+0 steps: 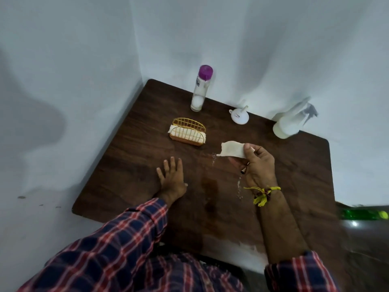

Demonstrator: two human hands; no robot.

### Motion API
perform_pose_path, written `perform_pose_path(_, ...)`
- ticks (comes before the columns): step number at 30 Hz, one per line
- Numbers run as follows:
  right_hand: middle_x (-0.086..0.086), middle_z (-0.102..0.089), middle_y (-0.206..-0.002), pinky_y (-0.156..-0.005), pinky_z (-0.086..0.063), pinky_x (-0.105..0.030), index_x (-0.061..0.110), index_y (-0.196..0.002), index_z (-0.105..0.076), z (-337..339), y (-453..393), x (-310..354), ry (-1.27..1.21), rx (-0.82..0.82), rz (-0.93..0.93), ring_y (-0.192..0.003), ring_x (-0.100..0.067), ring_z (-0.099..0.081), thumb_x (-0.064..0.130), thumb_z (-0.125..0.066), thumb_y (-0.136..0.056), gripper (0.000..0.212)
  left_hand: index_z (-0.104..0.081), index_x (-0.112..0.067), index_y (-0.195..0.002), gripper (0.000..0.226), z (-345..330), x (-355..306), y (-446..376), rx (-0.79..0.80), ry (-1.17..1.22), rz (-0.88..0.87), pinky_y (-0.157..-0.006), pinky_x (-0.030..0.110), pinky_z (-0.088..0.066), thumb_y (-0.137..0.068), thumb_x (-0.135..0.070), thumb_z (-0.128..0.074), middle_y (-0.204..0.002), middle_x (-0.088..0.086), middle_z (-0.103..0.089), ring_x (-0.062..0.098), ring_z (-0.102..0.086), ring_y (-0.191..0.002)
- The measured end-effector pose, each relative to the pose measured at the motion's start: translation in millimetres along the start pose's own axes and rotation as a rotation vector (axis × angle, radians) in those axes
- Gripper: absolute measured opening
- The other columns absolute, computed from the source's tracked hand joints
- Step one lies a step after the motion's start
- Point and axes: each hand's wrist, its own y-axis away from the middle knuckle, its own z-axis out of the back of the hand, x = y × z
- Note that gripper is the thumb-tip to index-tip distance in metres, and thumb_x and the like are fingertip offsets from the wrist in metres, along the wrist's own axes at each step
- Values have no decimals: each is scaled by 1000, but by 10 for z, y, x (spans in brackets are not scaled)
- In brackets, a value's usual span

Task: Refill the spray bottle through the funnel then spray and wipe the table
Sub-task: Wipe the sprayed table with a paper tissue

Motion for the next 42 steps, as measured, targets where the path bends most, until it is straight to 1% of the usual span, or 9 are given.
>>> perform_pose_path(7,-20,-63,-94,-62,-62,-42,0,-95,-55,511,20,-71,-90,-74,-71,-70,-27,-72,8,-55,-98,8,5,-20,-155,94,-147,-487,-87,0,-18,-149,-119,53,3,-91,-42,-60,-162,8,16,30,16,-148)
perform_pose_path(13,-17,-57,-99,-56,-62,-39,4,-94,-55,686,-225,-116,-25,-99,-103,-83,-30,-65,4,-56,-97,3,19,-20,-152,124,-228,-287,-242,-34,-10,27,-117,53,6,-73,-73,-60,-158,14,26,36,21,-146)
perform_pose_path(21,-12,-63,-99,-68,-62,-40,9,-94,-59,264,-1188,99,-41,64,-62,-92,-25,-66,3,-55,-97,8,35,-22,-144,122,-346,-181,-411,43,-109,34,-113,55,17,-74,-83,-44,-151,11,41,34,36,-139)
perform_pose_path(25,-13,-64,-116,-86,-54,-36,7,-113,-65,440,-1685,-164,770,-197,83,-110,-30,-62,22,-70,-88,29,38,-24,-142,123,-414,-147,-447,38,-122,41,-112,56,18,-72,-86,-42,-150,10,43,34,38,-138)
perform_pose_path(27,-14,-61,-128,-101,-42,-36,6,-121,-64,464,-1693,-355,1065,-301,350,-120,-31,-57,21,-66,-89,35,39,-25,-141,122,-448,-129,-463,24,-118,36,-111,55,19,-72,-86,-41,-149,9,44,31,42,-135)
perform_pose_path(29,-18,-57,-136,-111,-34,-39,0,-128,-59,302,-1684,-588,1135,-104,562,-130,-34,-50,15,-56,-94,37,42,-25,-138,122,-458,-114,-466,13,-110,27,-110,56,20,-72,-87,-40,-148,9,46,29,46,-130)
perform_pose_path(31,-20,-40,-151,-119,-21,-41,-1,-142,-43,99,-1731,-850,1342,138,550,-144,-34,-32,24,-45,-101,48,43,-25,-137,122,-465,-96,-471,7,-107,23,-110,57,19,-72,-87,-39,-148,9,46,29,47,-130)
perform_pose_path(34,-18,-15,-162,-123,-10,-45,2,-153,-19,-58,-1885,-1085,1628,230,452,-150,-34,-9,40,-29,-105,63,39,-22,-140,121,-496,-85,-467,-19,-136,32,-110,58,18,-72,-87,-37,-149,11,44,34,41,-136)
perform_pose_path(42,-17,-22,-160,-119,-21,-51,4,-152,-25,63,-1070,-1385,1744,586,531,-148,-35,-19,52,-13,-97,74,40,-21,-138,120,-473,-113,-431,-45,-114,16,-111,59,17,-71,-87,-35,-151,12,40,36,37,-138)
